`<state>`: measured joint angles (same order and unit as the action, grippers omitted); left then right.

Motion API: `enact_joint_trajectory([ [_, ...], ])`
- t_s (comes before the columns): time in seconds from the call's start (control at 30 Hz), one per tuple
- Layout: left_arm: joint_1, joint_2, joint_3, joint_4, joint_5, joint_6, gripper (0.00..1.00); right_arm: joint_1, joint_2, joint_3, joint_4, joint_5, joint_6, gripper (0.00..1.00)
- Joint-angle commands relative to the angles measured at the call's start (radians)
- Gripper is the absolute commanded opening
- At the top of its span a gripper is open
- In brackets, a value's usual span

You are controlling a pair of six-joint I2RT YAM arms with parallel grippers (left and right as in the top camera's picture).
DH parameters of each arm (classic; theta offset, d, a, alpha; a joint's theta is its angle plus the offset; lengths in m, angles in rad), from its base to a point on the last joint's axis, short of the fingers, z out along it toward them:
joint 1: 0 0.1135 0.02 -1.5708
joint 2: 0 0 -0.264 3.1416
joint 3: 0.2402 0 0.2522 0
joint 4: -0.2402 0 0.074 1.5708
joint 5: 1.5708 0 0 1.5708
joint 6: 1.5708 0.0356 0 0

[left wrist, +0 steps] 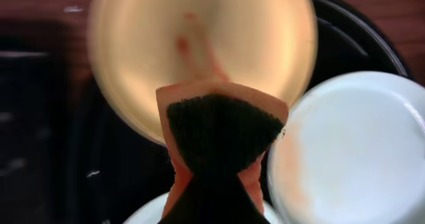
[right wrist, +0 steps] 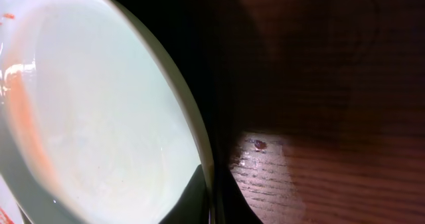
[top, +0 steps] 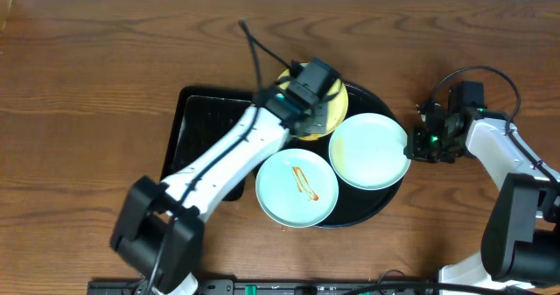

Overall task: Clean dirty plates on tray and stack at the side
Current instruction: 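Return the sponge to the black rectangular tray with the left gripper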

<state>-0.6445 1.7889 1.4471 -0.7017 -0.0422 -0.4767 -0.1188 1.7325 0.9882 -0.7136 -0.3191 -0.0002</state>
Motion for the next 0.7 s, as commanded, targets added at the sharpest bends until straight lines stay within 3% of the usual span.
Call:
enact_joint_trajectory([
  [0.0,0.074,-0.047,-0.001,-0.043,-0.039,0.013,0.07,-0.003,0.026,-0.021,-0.008,0.104,0.007,0.11],
  [0.2,0.227,-0.073,-0.001,-0.125,-0.042,0.078,0.08,-0.003,0.026,-0.021,0.008,0.054,0.007,0.15],
  [0.37,0.354,-0.072,-0.042,-0.135,-0.033,0.103,0.08,0.009,0.026,-0.022,0.005,0.03,0.006,0.11],
  [0.57,0.48,-0.07,-0.118,-0.114,0.107,0.2,0.08,0.022,0.026,-0.022,0.008,0.03,0.006,0.01],
  [0.67,0.522,-0.07,-0.157,-0.109,0.11,0.204,0.08,0.022,0.026,-0.022,0.008,0.03,0.006,0.01],
])
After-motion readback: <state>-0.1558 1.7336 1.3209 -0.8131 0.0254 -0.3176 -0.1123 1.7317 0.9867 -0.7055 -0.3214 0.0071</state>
